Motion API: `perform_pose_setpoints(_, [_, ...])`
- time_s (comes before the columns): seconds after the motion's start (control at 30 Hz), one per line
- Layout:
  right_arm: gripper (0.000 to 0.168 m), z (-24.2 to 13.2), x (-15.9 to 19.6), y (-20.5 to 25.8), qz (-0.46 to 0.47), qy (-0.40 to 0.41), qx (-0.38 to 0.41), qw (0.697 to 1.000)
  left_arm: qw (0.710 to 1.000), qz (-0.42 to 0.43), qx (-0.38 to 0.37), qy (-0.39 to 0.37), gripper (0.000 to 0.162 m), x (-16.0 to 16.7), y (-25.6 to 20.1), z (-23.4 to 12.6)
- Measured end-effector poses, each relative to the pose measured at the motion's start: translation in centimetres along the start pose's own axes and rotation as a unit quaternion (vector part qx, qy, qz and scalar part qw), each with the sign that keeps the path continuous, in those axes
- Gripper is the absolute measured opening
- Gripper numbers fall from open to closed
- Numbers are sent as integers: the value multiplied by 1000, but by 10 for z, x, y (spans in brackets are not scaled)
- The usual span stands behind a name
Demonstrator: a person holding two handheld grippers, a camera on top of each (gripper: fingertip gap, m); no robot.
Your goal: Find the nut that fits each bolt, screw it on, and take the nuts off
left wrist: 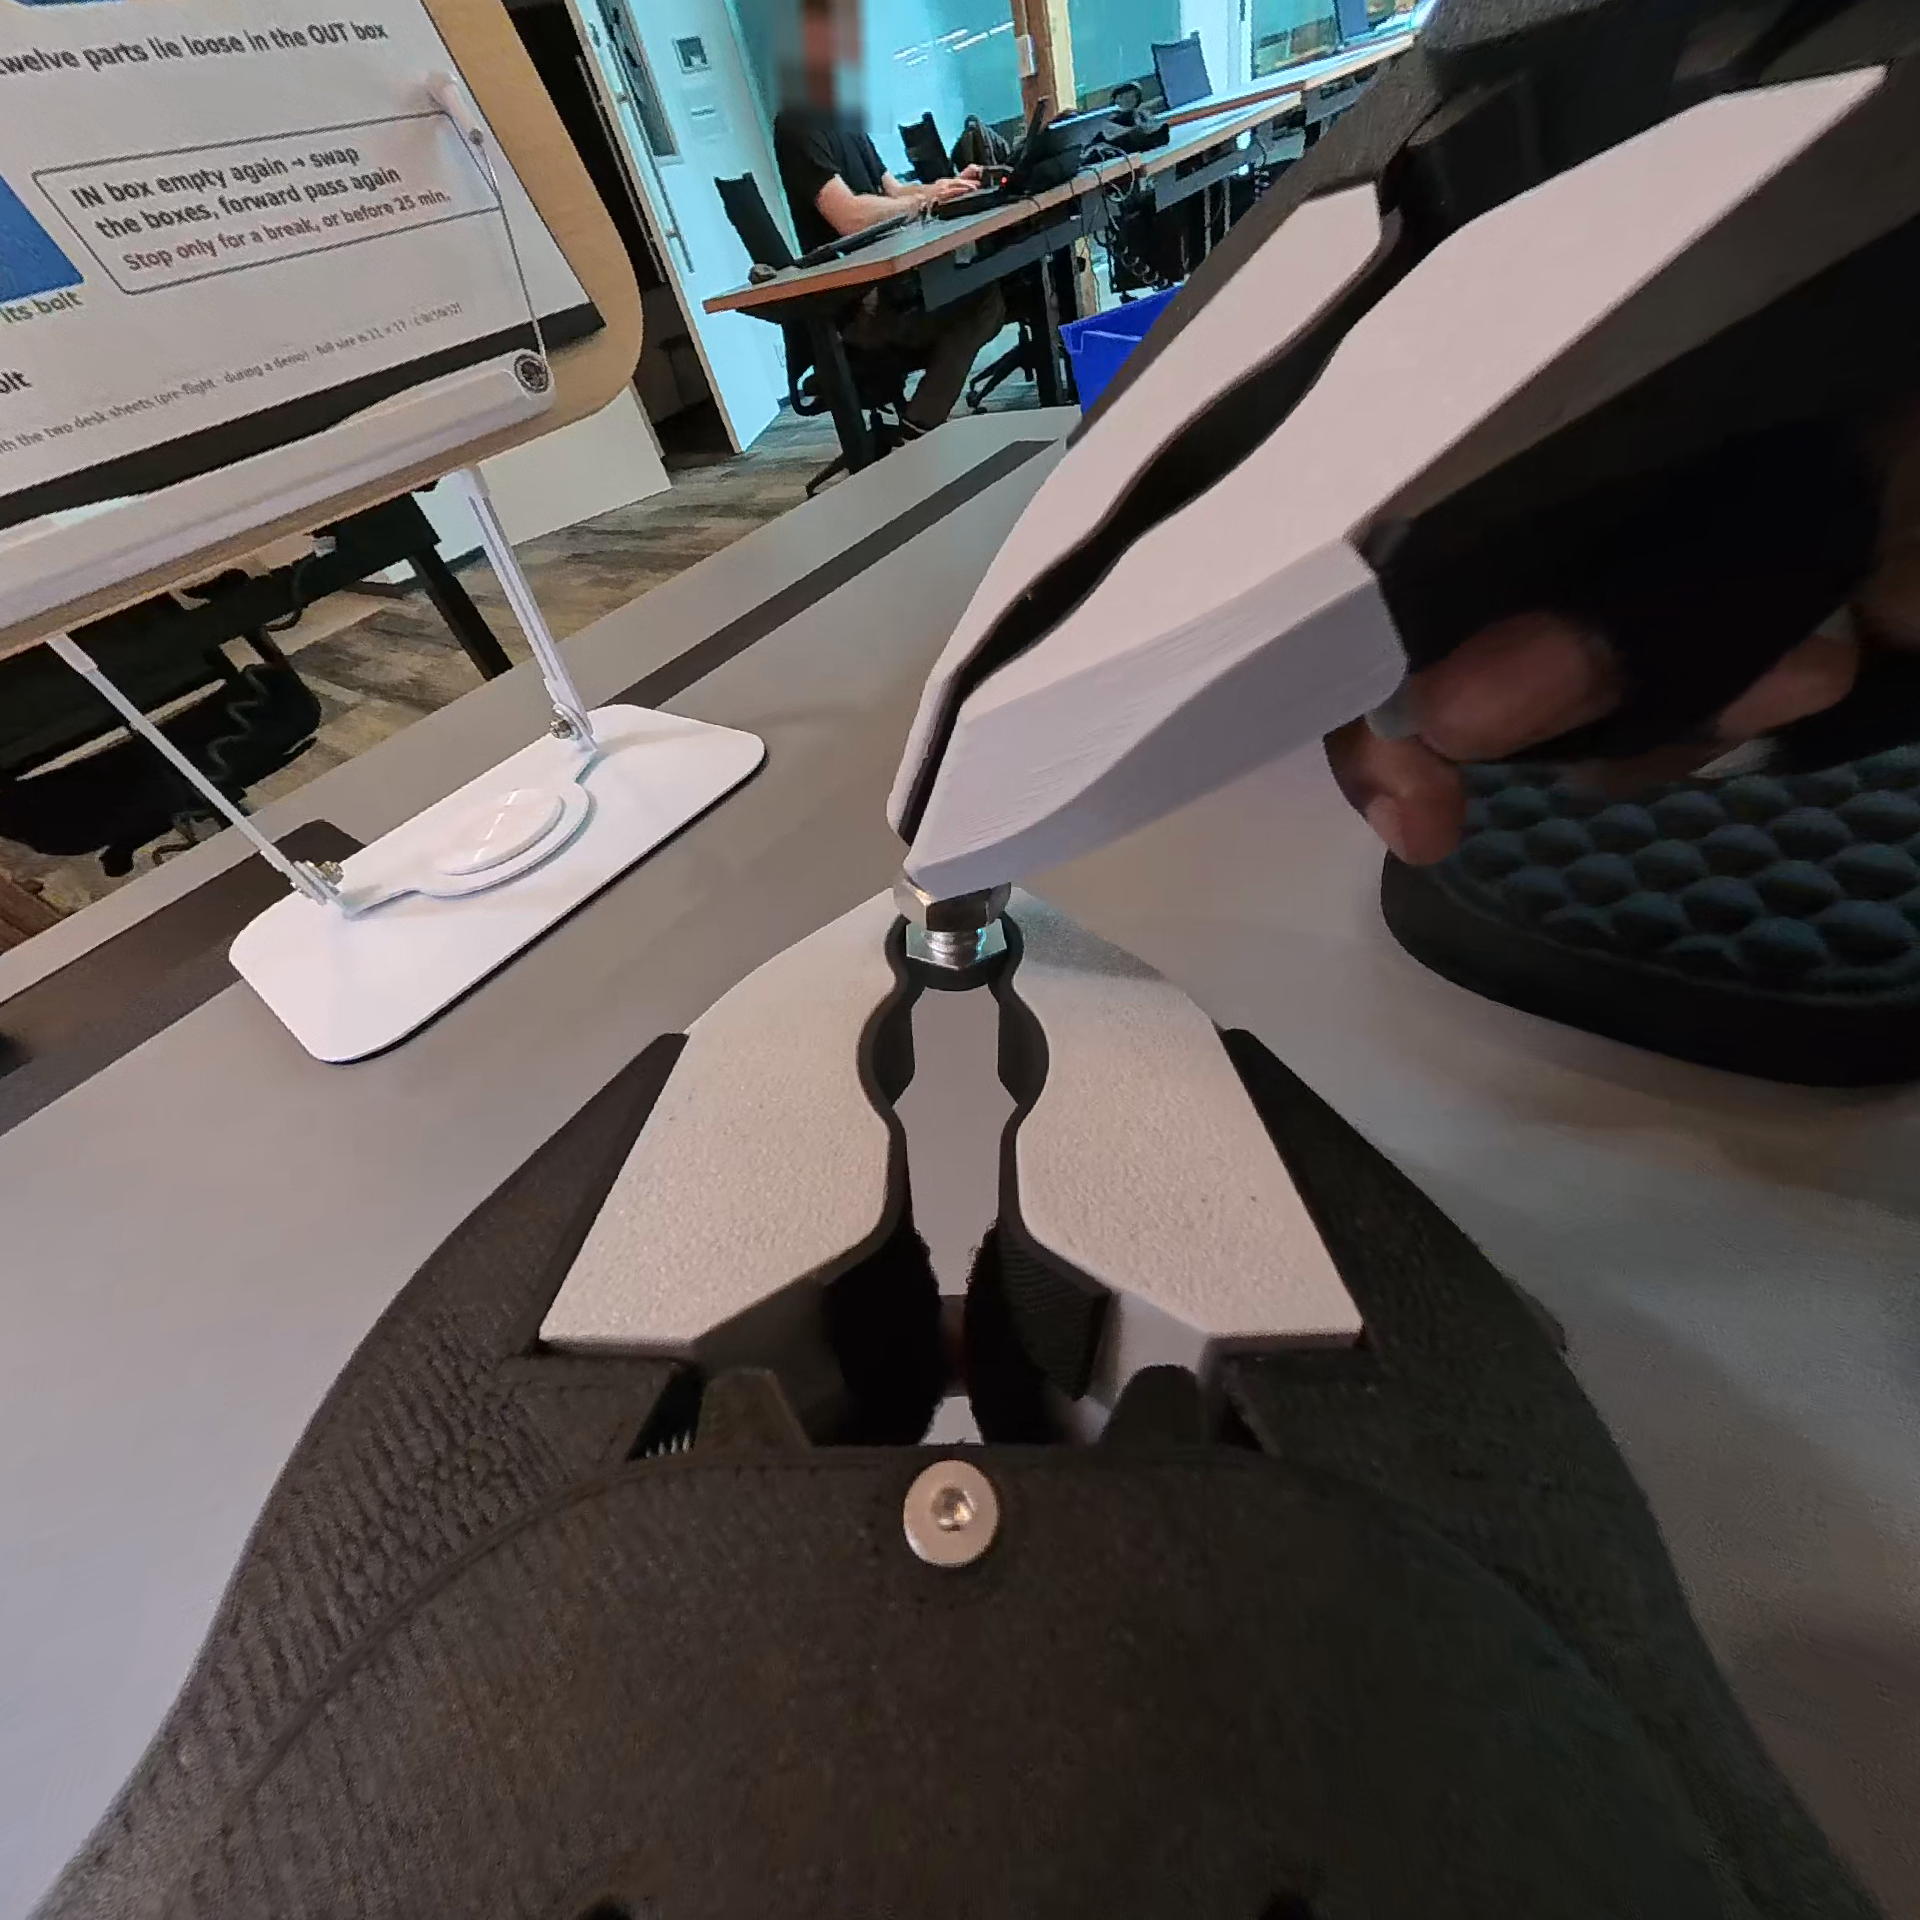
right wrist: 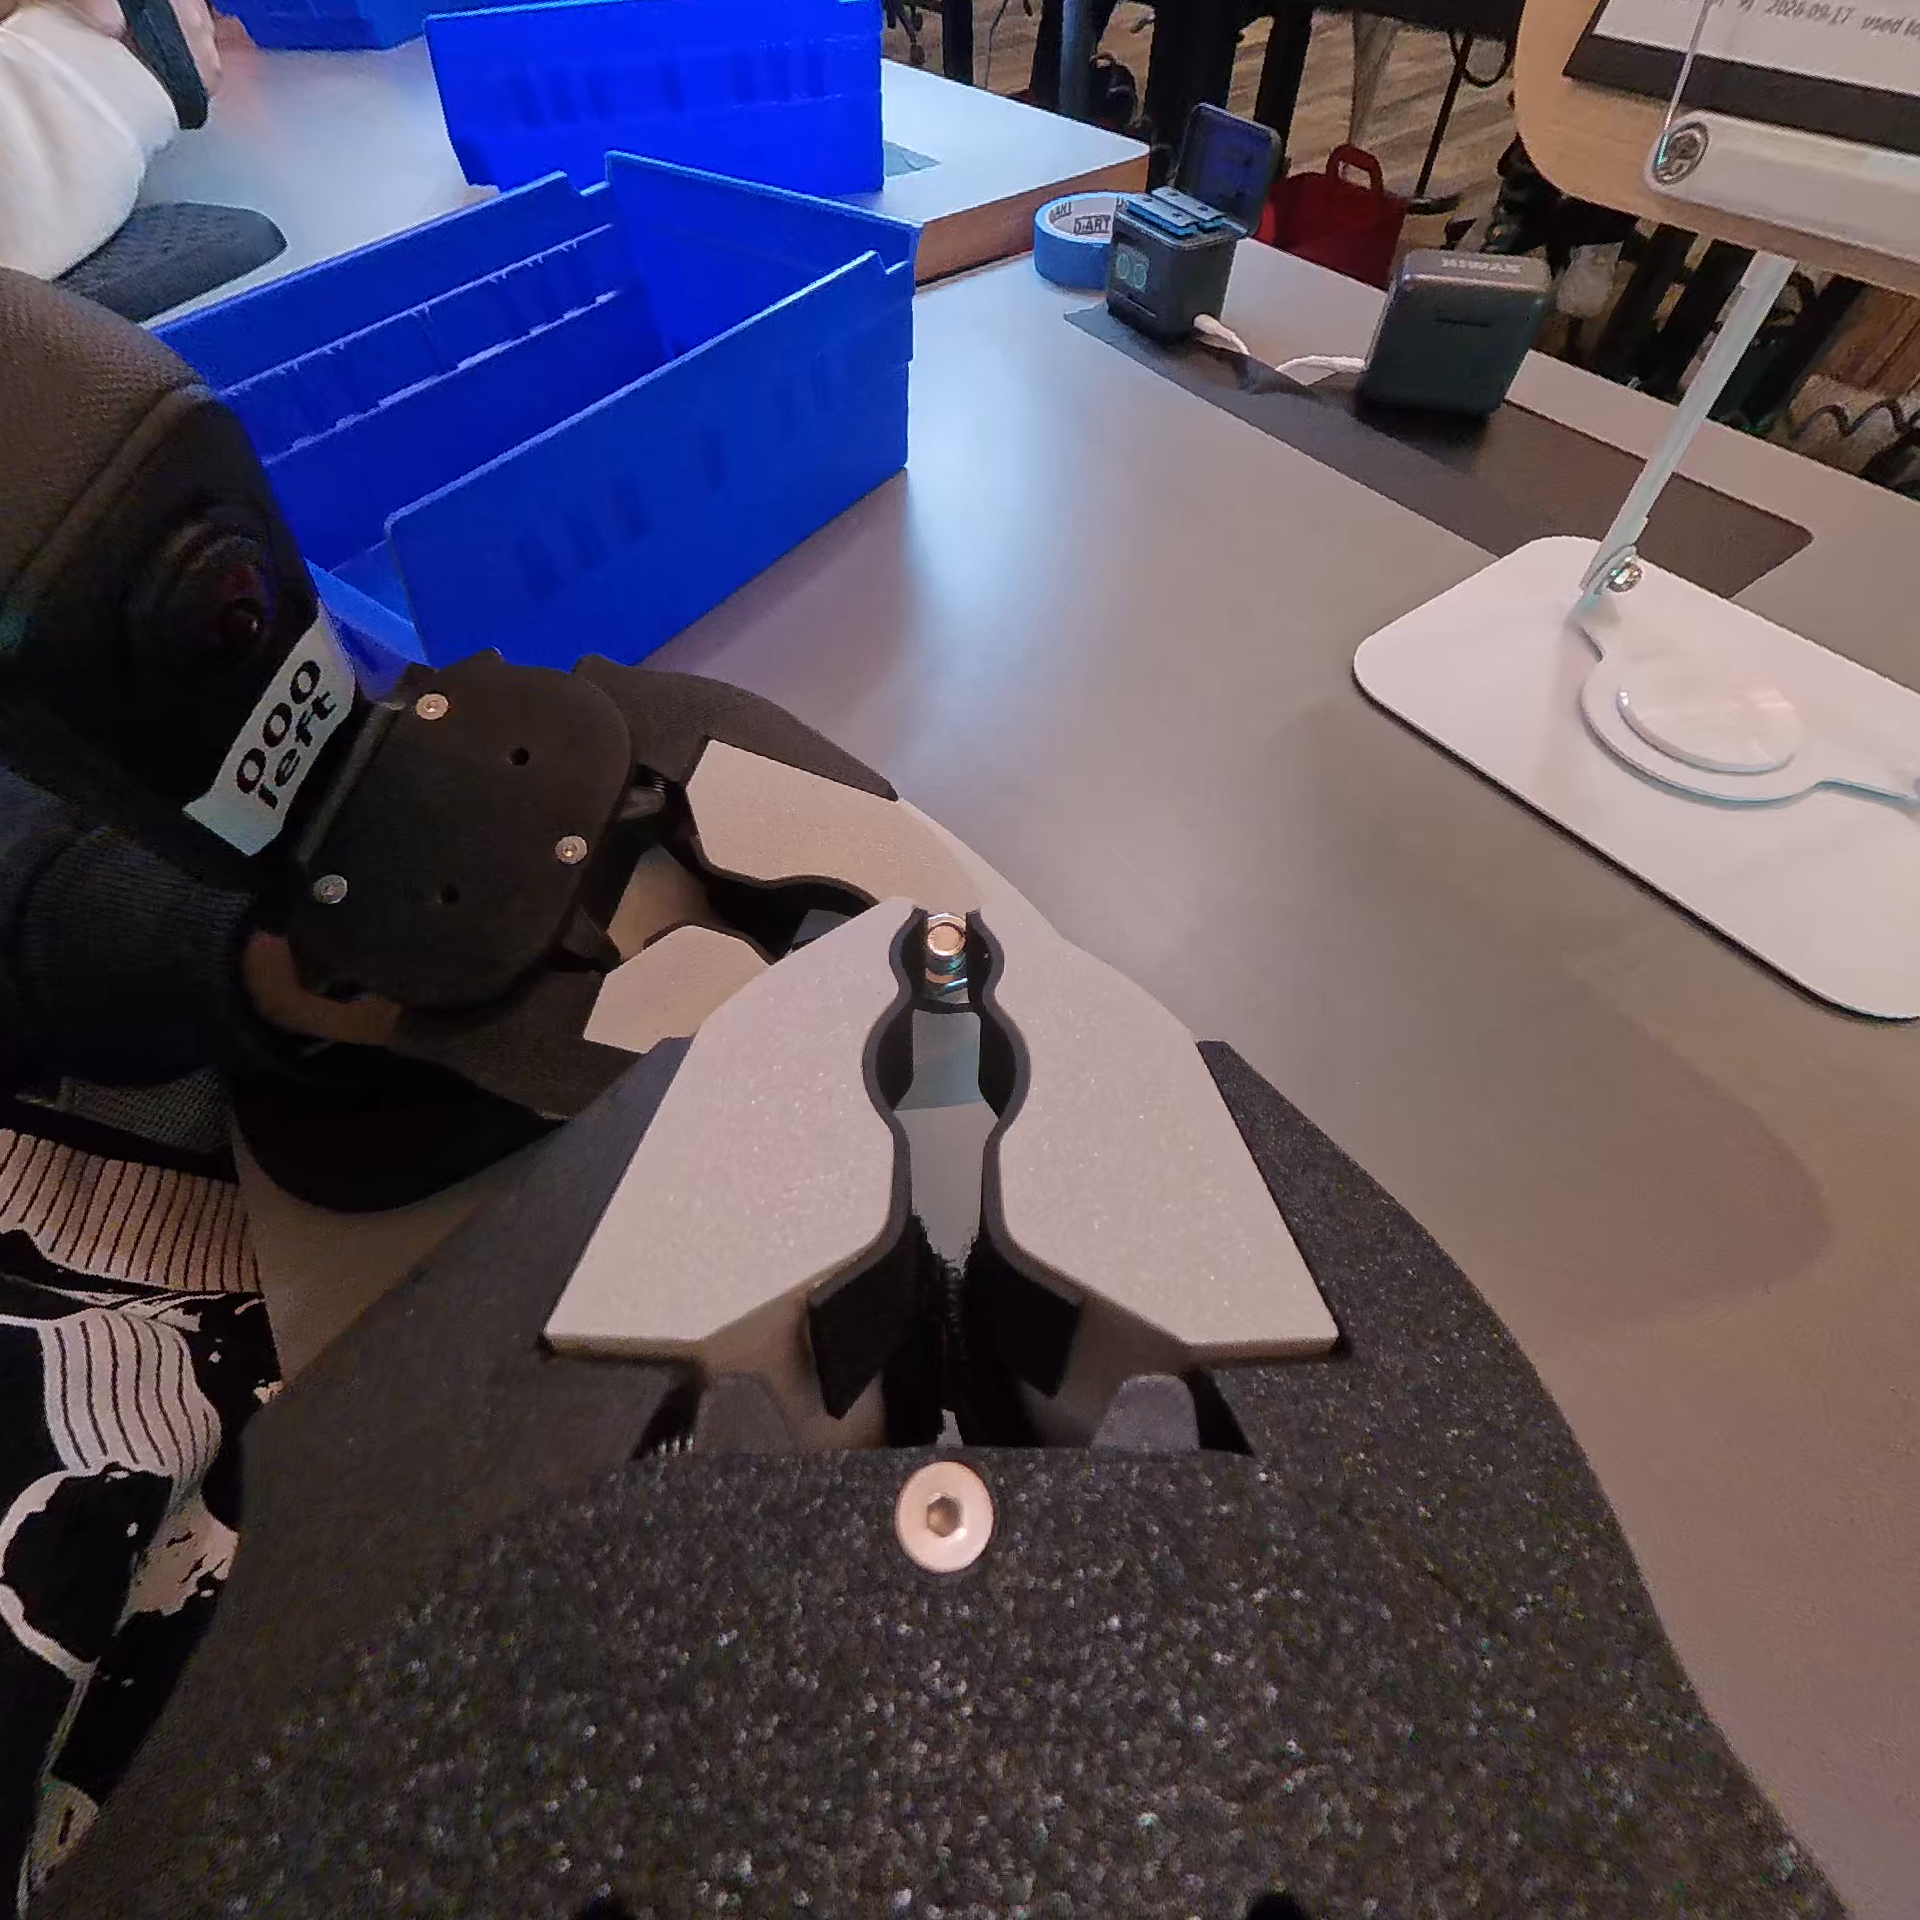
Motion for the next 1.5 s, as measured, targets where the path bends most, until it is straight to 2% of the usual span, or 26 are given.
perform_pose_setpoints(0.13, [10, -3, 0, 1, -22, -21, -26, 999, 998, -42, 46, -12, 10, 0, 0, -2])
perform_pose_setpoints(0.27, [57, -14, 6, -11, -64, -100, -115, 986, 966, -171, 179, -74, 10, -3, 3, -6])
perform_pose_setpoints(0.33, [65, -17, 14, -20, -63, -138, -147, 977, 946, -202, 232, -105, 10, -4, 5, -7])
perform_pose_setpoints(0.43, [63, -18, 22, -29, -5, -227, -199, 953, 931, -186, 289, -123, 10, -4, 4, -2])
perform_pose_setpoints(0.5, [62, -18, 25, -30, 21, -250, -226, 941, 920, -182, 328, -116, 10, -1, -2, 2])
perform_pose_setpoints(0.63, [60, -17, 31, -26, -14, -220, -212, 952, 927, -140, 335, -97, 10, 2, -12, 3])
perform_pose_setpoints(0.87, [54, -8, 38, -20, -27, -180, -212, 960, 943, -110, 303, -86, 10, 2, -11, 1])
perform_pose_setpoints(1.2, [46, -11, 38, -23, -30, -182, -218, 958, 938, -117, 312, -97, 10, 1, -10, -2])
perform_pose_setpoints(1.27, [34, -16, 38, -25, -32, -191, -218, 956, 938, -123, 307, -103, 10, 0, -7, -3])
perform_pose_setpoints(1.3, [21, -18, 38, -28, -33, -199, -207, 957, 936, -127, 310, -107, 10, 0, -6, -4])
perform_pose_setpoints(1.37, [13, -22, 38, -31, -35, -212, -198, 956, 936, -128, 309, -107, 10, 0, -5, -5])
perform_pose_setpoints(1.43, [15, -22, 37, -29, -32, -216, -211, 953, 937, -124, 310, -102, 10, 0, -6, -4])
perform_pose_setpoints(1.5, [23, -19, 38, -25, -38, -205, -222, 953, 937, -121, 312, -100, 10, 0, -8, -4])
Point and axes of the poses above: each gripper's, where its closed fingertips meet, z out along the fingers, x out of its underside, y = z × x across the jaws, the point moved 9 cm from there along -z, back along the fingers, and after that the axes turned 3 degrees about -z, right-handed, at the moved point
